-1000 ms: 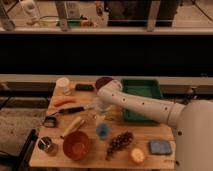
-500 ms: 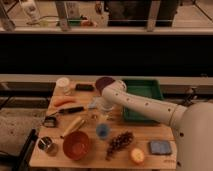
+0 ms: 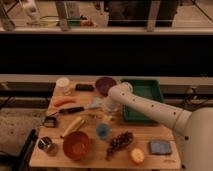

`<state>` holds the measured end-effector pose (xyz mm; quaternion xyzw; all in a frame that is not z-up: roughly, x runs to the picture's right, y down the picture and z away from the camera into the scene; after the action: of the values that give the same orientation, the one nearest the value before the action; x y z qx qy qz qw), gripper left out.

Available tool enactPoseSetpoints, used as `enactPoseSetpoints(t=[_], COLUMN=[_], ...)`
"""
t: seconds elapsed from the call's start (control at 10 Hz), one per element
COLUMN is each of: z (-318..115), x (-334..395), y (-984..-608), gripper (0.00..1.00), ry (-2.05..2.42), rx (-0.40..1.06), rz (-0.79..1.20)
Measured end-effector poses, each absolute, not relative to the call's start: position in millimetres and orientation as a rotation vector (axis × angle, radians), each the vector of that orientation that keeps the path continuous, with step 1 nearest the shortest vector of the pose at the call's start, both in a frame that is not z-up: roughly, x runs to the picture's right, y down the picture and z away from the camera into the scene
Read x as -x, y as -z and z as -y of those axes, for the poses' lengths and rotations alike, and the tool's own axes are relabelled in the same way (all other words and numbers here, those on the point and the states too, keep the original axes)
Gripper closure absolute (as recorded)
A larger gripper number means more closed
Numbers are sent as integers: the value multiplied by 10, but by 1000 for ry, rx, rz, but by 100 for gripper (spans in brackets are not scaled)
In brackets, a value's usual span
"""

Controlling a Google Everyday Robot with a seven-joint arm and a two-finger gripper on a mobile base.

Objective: Place fork in table surface

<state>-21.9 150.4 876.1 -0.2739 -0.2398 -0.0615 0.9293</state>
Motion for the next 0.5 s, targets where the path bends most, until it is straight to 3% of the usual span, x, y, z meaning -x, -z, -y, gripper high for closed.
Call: enactPoseSetpoints(t=[0.2, 0.5], z=[-1501, -1464], x=[253, 288], y=[-8752, -8735], gripper=[38, 38], ry=[137, 144], rx=[554, 548], rz=[490, 482])
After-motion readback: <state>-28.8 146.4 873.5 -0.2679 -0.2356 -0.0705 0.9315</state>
